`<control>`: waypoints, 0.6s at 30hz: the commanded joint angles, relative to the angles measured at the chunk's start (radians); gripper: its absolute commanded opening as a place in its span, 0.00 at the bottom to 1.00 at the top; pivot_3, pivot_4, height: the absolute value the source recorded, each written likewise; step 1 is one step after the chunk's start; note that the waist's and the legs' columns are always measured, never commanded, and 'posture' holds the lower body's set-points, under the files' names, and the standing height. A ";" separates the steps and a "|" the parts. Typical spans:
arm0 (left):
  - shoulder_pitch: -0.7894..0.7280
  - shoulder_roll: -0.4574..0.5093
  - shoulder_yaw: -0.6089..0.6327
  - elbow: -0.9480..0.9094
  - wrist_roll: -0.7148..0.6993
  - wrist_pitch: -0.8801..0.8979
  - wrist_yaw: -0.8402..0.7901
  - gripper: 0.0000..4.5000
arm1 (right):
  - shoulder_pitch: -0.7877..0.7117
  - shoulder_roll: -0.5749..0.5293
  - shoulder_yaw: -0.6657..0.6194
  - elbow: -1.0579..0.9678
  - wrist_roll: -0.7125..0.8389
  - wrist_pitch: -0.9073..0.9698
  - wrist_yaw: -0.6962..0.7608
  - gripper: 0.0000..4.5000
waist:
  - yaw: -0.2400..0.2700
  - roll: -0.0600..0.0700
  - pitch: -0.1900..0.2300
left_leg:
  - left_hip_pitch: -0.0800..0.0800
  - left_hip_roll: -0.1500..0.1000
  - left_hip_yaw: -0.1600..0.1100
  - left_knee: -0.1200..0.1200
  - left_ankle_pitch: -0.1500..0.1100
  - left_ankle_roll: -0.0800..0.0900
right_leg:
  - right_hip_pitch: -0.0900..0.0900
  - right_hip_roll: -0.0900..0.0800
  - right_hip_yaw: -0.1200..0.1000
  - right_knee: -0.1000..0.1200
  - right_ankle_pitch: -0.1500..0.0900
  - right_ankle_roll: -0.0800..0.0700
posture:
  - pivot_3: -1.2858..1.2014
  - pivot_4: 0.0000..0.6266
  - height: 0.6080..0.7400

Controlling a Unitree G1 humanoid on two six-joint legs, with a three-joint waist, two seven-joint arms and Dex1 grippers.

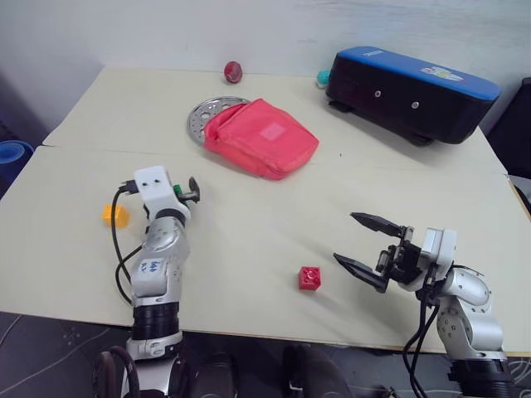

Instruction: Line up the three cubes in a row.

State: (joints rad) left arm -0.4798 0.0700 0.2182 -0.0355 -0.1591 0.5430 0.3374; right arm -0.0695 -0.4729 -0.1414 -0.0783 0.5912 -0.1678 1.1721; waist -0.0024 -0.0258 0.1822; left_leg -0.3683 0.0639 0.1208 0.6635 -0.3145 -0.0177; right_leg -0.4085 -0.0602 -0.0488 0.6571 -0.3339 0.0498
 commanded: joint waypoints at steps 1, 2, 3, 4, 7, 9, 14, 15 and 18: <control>-0.037 -0.012 -0.011 0.024 0.039 -0.006 0.026 1.00 | 0.005 0.003 0.002 -0.035 0.008 0.001 -0.003 1.00 | 0.001 0.000 0.000 | 0.000 0.000 0.000 0.000 0.000 0.000 | 0.000 0.000 0.000 0.000 0.000 0.000 | 0.52 0.24 1.00; -0.041 -0.015 -0.016 0.029 0.051 0.000 0.032 1.00 | 0.004 0.002 0.004 -0.034 0.007 0.001 -0.004 1.00 | 0.001 0.000 0.000 | 0.000 0.000 0.000 0.000 0.000 0.000 | 0.000 0.000 0.000 0.001 0.000 0.000 | 0.52 0.24 1.00; -0.045 -0.025 -0.014 0.032 0.060 0.012 0.051 1.00 | 0.005 0.001 0.006 -0.034 0.007 0.001 -0.005 1.00 | 0.001 0.000 0.000 | 0.000 0.000 0.000 0.001 0.000 0.000 | 0.000 0.000 0.000 0.001 0.000 0.000 | 0.52 0.24 1.00; -0.045 -0.034 -0.015 0.032 0.071 0.024 0.067 1.00 | 0.005 0.000 0.008 -0.036 0.005 0.002 -0.007 1.00 | 0.001 0.000 0.000 | 0.000 0.000 0.000 0.001 0.000 0.000 | 0.000 0.000 0.000 0.001 0.000 0.000 | 0.52 0.24 1.00; -0.043 -0.048 -0.028 0.031 0.095 0.033 0.077 1.00 | 0.002 0.000 0.014 -0.043 0.000 0.007 -0.020 1.00 | 0.002 0.000 0.000 | 0.000 0.000 0.000 0.001 0.000 0.000 | 0.000 0.000 0.000 0.001 0.000 0.000 | 0.52 0.24 1.00; -0.044 -0.051 -0.033 0.038 0.100 0.026 0.066 0.96 | 0.000 0.000 0.018 -0.054 -0.005 0.016 -0.033 1.00 | 0.002 0.000 0.000 | 0.000 0.000 0.000 0.001 0.000 0.000 | 0.000 0.000 0.000 0.001 0.000 0.000 | 0.52 0.24 1.00; -0.050 -0.038 -0.017 0.058 0.093 -0.006 0.035 0.67 | 0.000 -0.005 0.026 -0.081 -0.012 0.044 -0.059 1.00 | 0.002 0.000 0.000 | 0.000 0.000 0.000 0.001 0.001 0.000 | 0.000 0.000 0.000 0.001 0.000 0.000 | 0.52 0.24 1.00; -0.046 -0.036 -0.015 0.055 0.092 -0.007 0.028 0.61 | 0.001 -0.006 0.026 -0.085 -0.012 0.048 -0.063 1.00 | 0.002 0.000 0.000 | 0.000 0.000 0.000 0.001 0.001 0.000 | 0.000 0.000 0.000 0.001 0.000 0.000 | 0.52 0.24 1.00; -0.024 -0.031 -0.001 0.026 0.077 0.014 0.004 0.40 | 0.007 -0.009 0.020 -0.091 -0.014 0.057 -0.071 1.00 | 0.002 0.000 0.000 | 0.000 0.000 0.000 0.001 0.001 0.000 | 0.000 0.000 0.000 0.001 0.000 0.000 | 0.52 0.24 1.00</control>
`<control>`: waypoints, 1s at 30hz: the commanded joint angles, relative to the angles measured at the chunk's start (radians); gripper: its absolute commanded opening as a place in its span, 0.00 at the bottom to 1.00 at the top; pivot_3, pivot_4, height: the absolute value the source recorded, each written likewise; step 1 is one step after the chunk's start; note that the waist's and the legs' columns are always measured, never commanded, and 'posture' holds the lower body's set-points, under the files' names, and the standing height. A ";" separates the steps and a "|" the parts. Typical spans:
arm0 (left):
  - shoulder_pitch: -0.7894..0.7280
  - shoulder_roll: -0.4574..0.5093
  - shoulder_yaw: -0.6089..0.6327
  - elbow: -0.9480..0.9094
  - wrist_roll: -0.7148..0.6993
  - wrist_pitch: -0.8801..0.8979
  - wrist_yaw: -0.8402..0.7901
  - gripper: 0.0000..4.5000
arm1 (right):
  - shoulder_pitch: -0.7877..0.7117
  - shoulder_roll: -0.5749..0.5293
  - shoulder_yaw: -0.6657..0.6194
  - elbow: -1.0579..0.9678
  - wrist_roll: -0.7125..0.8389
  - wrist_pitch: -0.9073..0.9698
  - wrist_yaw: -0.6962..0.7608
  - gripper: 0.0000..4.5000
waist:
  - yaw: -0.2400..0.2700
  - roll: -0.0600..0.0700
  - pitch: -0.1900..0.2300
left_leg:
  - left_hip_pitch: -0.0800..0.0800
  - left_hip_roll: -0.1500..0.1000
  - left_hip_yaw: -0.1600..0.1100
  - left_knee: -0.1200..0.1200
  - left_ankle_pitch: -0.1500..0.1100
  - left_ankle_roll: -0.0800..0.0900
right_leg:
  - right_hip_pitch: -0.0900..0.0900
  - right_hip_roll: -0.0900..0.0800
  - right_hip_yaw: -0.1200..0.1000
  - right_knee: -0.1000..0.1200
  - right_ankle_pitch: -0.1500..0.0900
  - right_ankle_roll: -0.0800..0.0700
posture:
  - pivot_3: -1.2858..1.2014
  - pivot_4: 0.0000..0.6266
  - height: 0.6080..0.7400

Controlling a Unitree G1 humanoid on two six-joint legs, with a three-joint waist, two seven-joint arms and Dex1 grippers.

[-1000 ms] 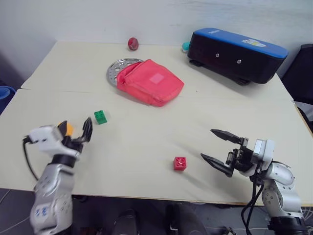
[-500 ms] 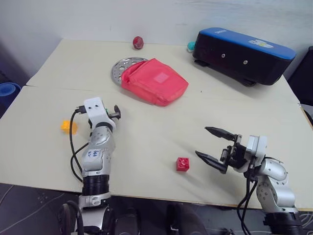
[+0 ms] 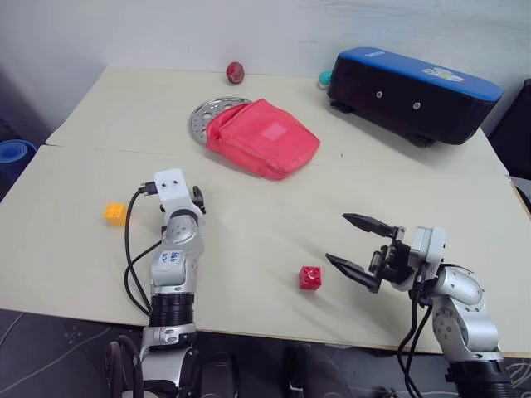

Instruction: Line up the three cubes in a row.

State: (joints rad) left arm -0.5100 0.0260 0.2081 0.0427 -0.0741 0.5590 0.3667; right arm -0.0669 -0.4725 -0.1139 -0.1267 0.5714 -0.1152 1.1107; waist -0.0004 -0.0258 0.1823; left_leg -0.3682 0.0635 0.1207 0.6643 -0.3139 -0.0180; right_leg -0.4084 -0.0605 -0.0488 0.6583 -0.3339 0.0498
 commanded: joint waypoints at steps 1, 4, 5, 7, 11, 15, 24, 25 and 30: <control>0.015 0.023 0.006 -0.066 -0.015 -0.005 -0.054 0.34 | 0.007 -0.011 -0.009 -0.044 0.003 0.005 -0.012 1.00 | 0.000 0.000 0.000 | 0.000 0.000 0.000 0.000 0.000 0.000 | 0.000 0.000 0.000 0.000 0.000 0.000 | 0.52 0.24 1.00; 0.040 0.062 0.013 -0.140 -0.148 -0.083 -0.287 0.34 | 0.024 -0.026 -0.029 -0.051 0.006 0.006 -0.011 1.00 | -0.001 0.000 0.000 | 0.000 0.000 0.000 0.000 0.000 0.000 | 0.000 0.000 0.000 0.000 0.000 0.000 | 0.52 0.24 1.00; 0.048 0.073 0.021 -0.168 -0.217 -0.113 -0.389 0.34 | 0.029 -0.032 -0.035 -0.052 0.008 0.005 -0.010 1.00 | -0.001 0.000 0.000 | 0.000 0.000 0.000 0.000 0.000 0.000 | 0.000 0.000 0.000 0.000 0.000 0.000 | 0.52 0.24 1.00; 0.093 0.177 -0.011 -0.220 -0.290 -0.140 -0.626 0.34 | 0.048 -0.052 -0.054 -0.061 0.013 0.002 -0.003 1.00 | -0.001 0.000 0.000 | -0.001 0.000 0.000 0.000 0.000 0.000 | 0.000 0.000 0.000 0.000 0.000 0.000 | 0.52 0.24 1.00; 0.152 0.378 -0.076 -0.246 -0.368 -0.170 -0.985 0.34 | 0.095 -0.095 -0.097 -0.092 0.035 0.008 0.004 1.00 | -0.004 0.001 0.000 | 0.001 0.000 0.001 -0.001 0.001 -0.001 | 0.000 0.001 0.000 0.001 -0.001 -0.001 | 0.52 0.24 1.00; 0.167 0.603 -0.201 -0.258 -0.474 -0.161 -1.479 0.34 | 0.221 -0.157 -0.174 -0.125 0.053 0.005 0.051 1.00 | -0.002 0.001 0.000 | 0.001 0.000 0.000 -0.001 0.001 -0.001 | 0.000 0.001 0.000 0.000 -0.001 -0.001 | 0.52 0.24 1.00; 0.087 0.561 -0.443 -0.057 -0.266 -0.405 -1.649 0.34 | 0.356 -0.155 -0.240 -0.207 0.051 -0.001 0.009 1.00 | -0.003 0.001 0.000 | 0.001 0.000 0.000 0.000 0.000 0.001 | 0.001 0.001 0.002 0.000 -0.001 -0.001 | 0.52 0.24 1.00; 0.082 0.540 -0.451 -0.038 -0.249 -0.419 -1.633 0.34 | 0.367 -0.151 -0.245 -0.216 0.051 -0.002 0.004 1.00 | -0.001 0.001 0.000 | 0.001 0.000 0.000 0.000 0.000 0.001 | 0.001 0.001 0.002 0.000 -0.001 -0.001 | 0.52 0.24 1.00; 0.050 0.498 -0.514 0.055 -0.146 -0.502 -1.627 0.34 | 0.412 -0.153 -0.249 -0.248 0.054 0.001 0.003 1.00 | -0.003 0.001 0.000 | 0.000 0.000 0.000 0.000 0.000 0.001 | 0.000 0.001 0.001 0.000 -0.001 -0.001 | 0.52 0.24 1.00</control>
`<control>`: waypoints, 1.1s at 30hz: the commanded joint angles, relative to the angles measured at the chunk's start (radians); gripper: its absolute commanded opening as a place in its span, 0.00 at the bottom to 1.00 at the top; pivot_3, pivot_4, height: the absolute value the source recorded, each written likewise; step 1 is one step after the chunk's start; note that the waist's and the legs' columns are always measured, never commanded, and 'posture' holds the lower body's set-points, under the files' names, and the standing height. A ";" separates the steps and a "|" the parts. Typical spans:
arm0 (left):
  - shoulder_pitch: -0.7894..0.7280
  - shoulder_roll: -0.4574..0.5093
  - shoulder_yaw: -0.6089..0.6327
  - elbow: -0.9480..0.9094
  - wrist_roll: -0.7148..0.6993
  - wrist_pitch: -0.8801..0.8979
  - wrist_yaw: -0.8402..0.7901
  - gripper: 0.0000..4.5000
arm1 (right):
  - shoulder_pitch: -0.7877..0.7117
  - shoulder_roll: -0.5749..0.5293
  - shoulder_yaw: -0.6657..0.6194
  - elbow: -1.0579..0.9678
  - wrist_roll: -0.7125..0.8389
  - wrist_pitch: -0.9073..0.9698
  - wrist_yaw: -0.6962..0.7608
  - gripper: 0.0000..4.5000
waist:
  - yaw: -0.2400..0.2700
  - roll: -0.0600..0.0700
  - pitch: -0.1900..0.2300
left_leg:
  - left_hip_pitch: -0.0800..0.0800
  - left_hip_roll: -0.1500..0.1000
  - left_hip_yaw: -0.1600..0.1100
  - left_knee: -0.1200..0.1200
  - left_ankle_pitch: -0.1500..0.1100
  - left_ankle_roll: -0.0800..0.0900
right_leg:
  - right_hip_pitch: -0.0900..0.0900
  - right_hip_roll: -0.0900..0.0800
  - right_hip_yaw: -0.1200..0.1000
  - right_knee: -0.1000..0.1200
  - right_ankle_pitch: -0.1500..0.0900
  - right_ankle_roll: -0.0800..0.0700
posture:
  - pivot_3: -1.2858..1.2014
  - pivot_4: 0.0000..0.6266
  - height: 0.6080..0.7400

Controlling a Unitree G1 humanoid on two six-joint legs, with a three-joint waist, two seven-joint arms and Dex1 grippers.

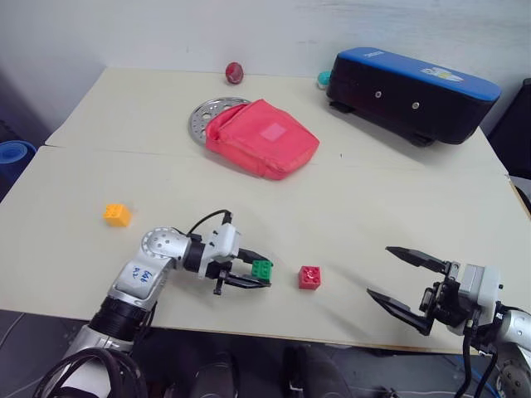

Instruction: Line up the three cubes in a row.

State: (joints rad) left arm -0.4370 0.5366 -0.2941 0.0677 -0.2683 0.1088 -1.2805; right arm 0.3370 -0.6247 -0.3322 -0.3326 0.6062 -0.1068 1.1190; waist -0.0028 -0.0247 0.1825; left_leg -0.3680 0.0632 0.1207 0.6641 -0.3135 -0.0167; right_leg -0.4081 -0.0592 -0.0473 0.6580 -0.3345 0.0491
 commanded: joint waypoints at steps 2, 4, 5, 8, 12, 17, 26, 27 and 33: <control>-0.032 -0.023 -0.013 0.046 0.049 -0.046 0.016 0.34 | 0.014 0.002 -0.035 -0.049 0.018 -0.011 -0.014 1.00 | 0.000 0.000 0.000 | 0.000 0.000 0.000 0.000 0.000 0.000 | 0.000 0.000 0.000 0.000 0.000 0.000 | 0.52 0.24 1.00; -0.029 -0.025 -0.019 0.050 0.055 -0.036 0.017 0.34 | 0.025 0.002 -0.035 -0.069 0.022 -0.003 -0.024 1.00 | 0.000 0.000 0.000 | 0.000 0.000 0.000 0.000 0.000 0.000 | 0.000 0.000 0.000 0.000 0.000 0.000 | 0.52 0.24 1.00; -0.027 -0.026 -0.019 0.050 0.059 -0.035 0.021 0.34 | 0.029 0.001 -0.034 -0.077 0.024 0.001 -0.028 1.00 | 0.000 0.000 0.000 | 0.000 0.000 0.000 0.000 0.000 0.000 | 0.000 0.000 0.000 0.001 0.000 0.000 | 0.52 0.24 1.00; -0.020 -0.016 -0.022 0.051 0.070 -0.033 0.021 0.34 | 0.033 -0.010 -0.026 -0.122 0.030 0.029 -0.051 1.00 | 0.000 0.000 0.000 | 0.000 0.000 0.000 0.000 0.000 0.000 | 0.000 -0.001 0.000 0.000 0.000 0.000 | 0.52 0.24 1.00; -0.010 -0.001 -0.024 0.045 0.066 -0.014 0.002 0.34 | 0.036 -0.039 -0.005 -0.182 0.045 0.083 -0.046 1.00 | -0.002 0.000 0.000 | 0.001 0.000 0.000 0.000 0.000 0.000 | 0.000 0.000 0.000 0.001 0.000 0.000 | 0.52 0.24 1.00; -0.015 -0.002 -0.031 0.045 0.081 0.004 0.017 0.34 | 0.009 -0.067 0.024 -0.204 0.045 0.118 -0.027 1.00 | -0.002 0.000 0.000 | 0.001 0.000 0.000 0.000 0.000 0.000 | 0.000 0.000 0.000 0.001 0.000 0.000 | 0.52 0.24 1.00; 0.046 0.035 0.055 -0.076 0.049 0.003 0.077 0.89 | -0.098 -0.056 0.062 -0.125 0.033 0.141 0.003 1.00 | 0.001 0.000 0.000 | 0.000 0.000 -0.001 0.001 0.000 0.000 | 0.000 -0.001 0.000 0.001 0.000 0.000 | 0.52 0.24 1.00; 0.071 0.056 0.084 -0.103 0.030 0.003 0.078 0.89 | -0.112 -0.053 0.066 -0.106 0.031 0.136 0.012 1.00 | -0.001 0.000 0.000 | 0.000 0.000 -0.001 0.001 0.000 0.001 | 0.000 -0.001 0.000 0.001 0.000 0.000 | 0.52 0.24 1.00; 0.331 0.162 0.378 -0.204 -0.070 -0.065 0.128 0.89 | -0.176 -0.040 0.095 -0.026 0.033 0.105 0.074 1.00 | -0.019 0.000 0.000 | 0.001 0.001 -0.001 0.000 0.000 0.001 | 0.000 -0.001 0.000 0.001 0.000 -0.001 | 0.52 0.24 1.00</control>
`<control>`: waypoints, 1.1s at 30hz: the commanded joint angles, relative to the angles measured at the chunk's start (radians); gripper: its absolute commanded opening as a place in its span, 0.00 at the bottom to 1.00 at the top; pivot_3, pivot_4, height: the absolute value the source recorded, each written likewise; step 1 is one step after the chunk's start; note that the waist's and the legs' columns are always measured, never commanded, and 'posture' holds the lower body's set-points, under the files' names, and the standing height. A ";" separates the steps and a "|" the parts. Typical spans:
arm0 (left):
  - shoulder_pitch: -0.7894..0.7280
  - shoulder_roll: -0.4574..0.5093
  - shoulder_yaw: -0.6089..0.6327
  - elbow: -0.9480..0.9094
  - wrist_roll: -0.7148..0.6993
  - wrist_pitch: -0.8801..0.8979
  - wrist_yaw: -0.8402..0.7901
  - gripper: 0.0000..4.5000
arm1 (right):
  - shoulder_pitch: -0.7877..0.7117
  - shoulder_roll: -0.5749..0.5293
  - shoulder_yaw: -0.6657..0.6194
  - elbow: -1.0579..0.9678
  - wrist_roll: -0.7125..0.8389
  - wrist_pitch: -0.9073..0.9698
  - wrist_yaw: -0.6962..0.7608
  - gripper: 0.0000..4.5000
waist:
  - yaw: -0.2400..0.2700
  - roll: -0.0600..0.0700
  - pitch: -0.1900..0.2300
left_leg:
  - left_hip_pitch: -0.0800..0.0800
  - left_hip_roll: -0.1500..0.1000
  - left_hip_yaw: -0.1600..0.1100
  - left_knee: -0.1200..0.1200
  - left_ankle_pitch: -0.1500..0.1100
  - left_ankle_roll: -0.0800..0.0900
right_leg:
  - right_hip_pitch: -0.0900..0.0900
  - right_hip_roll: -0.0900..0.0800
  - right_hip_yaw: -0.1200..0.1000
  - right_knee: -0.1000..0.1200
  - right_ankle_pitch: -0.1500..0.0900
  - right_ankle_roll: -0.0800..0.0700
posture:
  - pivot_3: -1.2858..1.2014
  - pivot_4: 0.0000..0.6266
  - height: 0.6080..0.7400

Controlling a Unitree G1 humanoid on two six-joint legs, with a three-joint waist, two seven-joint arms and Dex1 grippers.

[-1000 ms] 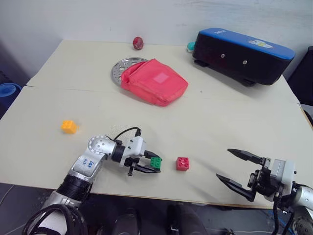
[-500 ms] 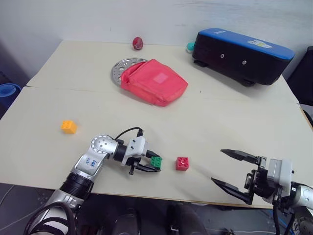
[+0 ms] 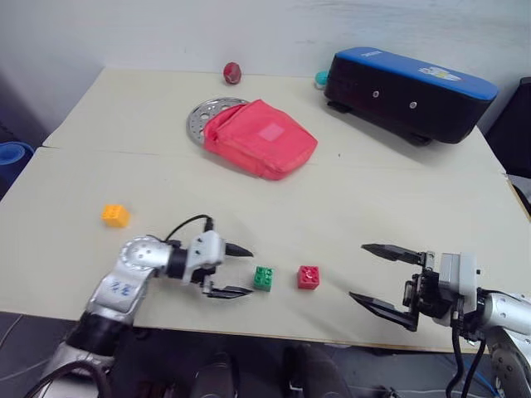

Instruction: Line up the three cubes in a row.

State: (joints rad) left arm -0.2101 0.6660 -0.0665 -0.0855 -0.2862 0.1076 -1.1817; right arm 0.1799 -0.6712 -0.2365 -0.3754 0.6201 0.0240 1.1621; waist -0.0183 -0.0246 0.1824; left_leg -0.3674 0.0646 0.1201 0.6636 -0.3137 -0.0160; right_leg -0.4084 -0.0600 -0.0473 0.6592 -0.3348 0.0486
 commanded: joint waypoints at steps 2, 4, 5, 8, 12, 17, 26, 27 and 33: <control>0.196 0.037 0.242 -0.073 -0.074 -0.080 0.066 0.89 | -0.035 0.010 0.004 0.035 0.021 -0.035 0.049 1.00 | -0.010 0.000 0.000 | 0.000 0.000 0.000 0.000 -0.001 0.001 | 0.000 0.000 0.000 0.000 0.000 0.000 | 0.52 0.24 1.00; 0.334 -0.004 0.399 -0.062 -0.066 -0.128 0.170 0.89 | -0.063 0.023 0.011 0.056 0.025 -0.040 0.057 1.00 | -0.012 0.000 0.000 | 0.000 0.000 -0.001 0.000 -0.002 0.004 | 0.000 -0.001 -0.001 0.000 0.000 0.000 | 0.52 0.24 1.00; 0.406 -0.039 0.486 -0.050 -0.046 -0.156 0.249 0.89 | -0.081 0.031 0.017 0.061 0.029 -0.037 0.051 1.00 | -0.012 0.000 0.000 | 0.000 0.000 -0.001 0.000 -0.002 0.004 | 0.000 -0.001 -0.001 0.000 0.000 0.000 | 0.52 0.24 1.00; 0.562 -0.145 0.658 -0.046 -0.050 -0.181 0.411 0.99 | -0.125 0.062 0.035 0.054 0.035 -0.021 0.014 1.00 | -0.014 0.000 0.000 | 0.001 0.000 -0.001 -0.001 -0.003 0.006 | 0.001 -0.002 -0.001 -0.001 0.000 0.000 | 0.52 0.24 1.00; 0.661 -0.287 0.778 -0.099 -0.153 -0.113 0.567 0.99 | -0.180 0.107 0.059 0.032 0.001 -0.046 -0.033 1.00 | -0.006 -0.002 -0.001 | 0.000 0.000 -0.002 -0.001 -0.006 0.008 | 0.001 -0.003 -0.001 -0.001 0.000 0.000 | 0.52 0.24 1.00; 0.657 -0.437 0.831 -0.165 -0.268 -0.059 0.751 0.99 | -0.210 0.121 0.120 -0.008 0.019 -0.004 -0.041 1.00 | 0.006 -0.004 -0.002 | 0.000 -0.001 -0.003 0.000 -0.007 0.008 | 0.002 -0.004 -0.003 -0.002 0.000 0.000 | 0.52 0.24 1.00; 0.333 -0.302 0.720 -0.173 -0.219 0.145 0.985 0.99 | -0.281 0.119 0.154 0.010 0.011 0.061 -0.067 1.00 | 0.015 -0.006 -0.003 | 0.000 -0.001 -0.003 0.001 -0.006 0.007 | 0.002 -0.002 -0.003 0.000 0.001 -0.001 | 0.52 0.24 1.00; 0.277 -0.284 0.696 -0.154 -0.215 0.188 1.006 0.99 | -0.282 0.119 0.155 0.012 0.005 0.054 -0.063 1.00 | 0.015 -0.006 -0.003 | 0.000 -0.001 -0.003 0.001 -0.006 0.007 | 0.002 -0.002 -0.003 -0.001 0.001 -0.001 | 0.52 0.24 1.00; 0.083 -0.193 0.578 0.061 -0.147 0.293 1.003 0.99 | -0.270 0.123 0.149 0.017 -0.014 0.028 -0.064 1.00 | 0.001 -0.006 -0.003 | -0.001 0.000 0.000 0.001 -0.003 0.001 | 0.000 -0.001 -0.002 -0.002 0.001 0.000 | 0.52 0.24 1.00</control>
State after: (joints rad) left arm -0.1184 0.4529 0.5146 -0.0618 -0.4581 0.4006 -0.1747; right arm -0.0970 -0.5515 -0.0763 -0.3450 0.6040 0.0734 1.0990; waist -0.0178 -0.0310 0.1790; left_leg -0.3682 0.0644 0.1203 0.6640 -0.3168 -0.0152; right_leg -0.4081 -0.0613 -0.0494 0.6578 -0.3344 0.0486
